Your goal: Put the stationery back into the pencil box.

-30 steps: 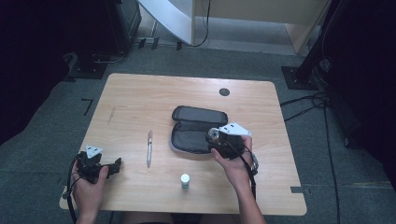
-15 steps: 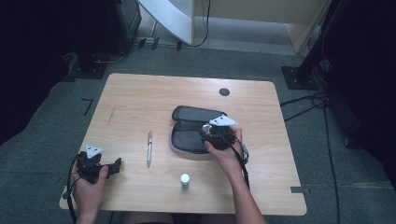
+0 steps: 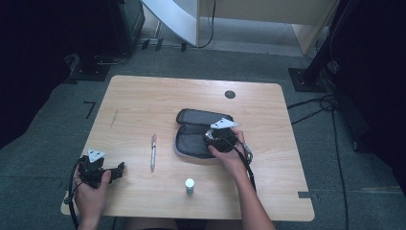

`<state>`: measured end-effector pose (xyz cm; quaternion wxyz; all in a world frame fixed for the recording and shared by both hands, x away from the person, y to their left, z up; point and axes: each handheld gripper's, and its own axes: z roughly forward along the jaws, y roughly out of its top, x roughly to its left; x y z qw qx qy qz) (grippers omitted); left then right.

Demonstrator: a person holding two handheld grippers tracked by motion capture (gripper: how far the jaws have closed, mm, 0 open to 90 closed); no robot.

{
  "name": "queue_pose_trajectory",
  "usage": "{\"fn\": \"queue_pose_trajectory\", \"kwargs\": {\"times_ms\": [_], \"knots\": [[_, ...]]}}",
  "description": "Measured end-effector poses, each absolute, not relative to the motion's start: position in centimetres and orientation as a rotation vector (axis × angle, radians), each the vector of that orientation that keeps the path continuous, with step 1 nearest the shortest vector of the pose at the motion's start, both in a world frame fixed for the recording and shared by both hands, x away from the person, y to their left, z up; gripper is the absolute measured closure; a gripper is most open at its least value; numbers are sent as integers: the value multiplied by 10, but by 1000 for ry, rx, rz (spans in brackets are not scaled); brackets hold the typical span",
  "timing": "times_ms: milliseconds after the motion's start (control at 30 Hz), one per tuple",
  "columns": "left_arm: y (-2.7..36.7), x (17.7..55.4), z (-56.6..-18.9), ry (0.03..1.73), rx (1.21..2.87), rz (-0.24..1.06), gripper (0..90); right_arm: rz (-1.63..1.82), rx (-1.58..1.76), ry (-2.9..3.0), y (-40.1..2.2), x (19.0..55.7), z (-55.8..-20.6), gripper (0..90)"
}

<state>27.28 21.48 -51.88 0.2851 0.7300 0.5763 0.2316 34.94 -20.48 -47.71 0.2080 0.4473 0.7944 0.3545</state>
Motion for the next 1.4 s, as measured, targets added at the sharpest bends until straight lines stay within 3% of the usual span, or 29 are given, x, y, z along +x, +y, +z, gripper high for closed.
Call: {"fn": "queue_pose_trajectory", "kwargs": {"times_ms": [533, 667, 933, 1267, 1400], "knots": [[215, 273, -519, 1541, 1953, 620, 0, 959, 1211, 2347, -213, 360, -492, 411], [215, 273, -519, 1541, 1952, 620, 0, 946, 1264, 2372, -215, 358, -490, 309], [215, 273, -519, 1541, 1953, 619, 0, 796, 1220, 2379, -216, 344, -495, 336], [215, 273, -519, 1541, 1953, 619, 0, 789, 1224, 2250, -226, 334, -486, 485], [215, 273, -519, 1542, 1953, 619, 0, 886, 1277, 2199, -231, 329, -476, 466]]}}
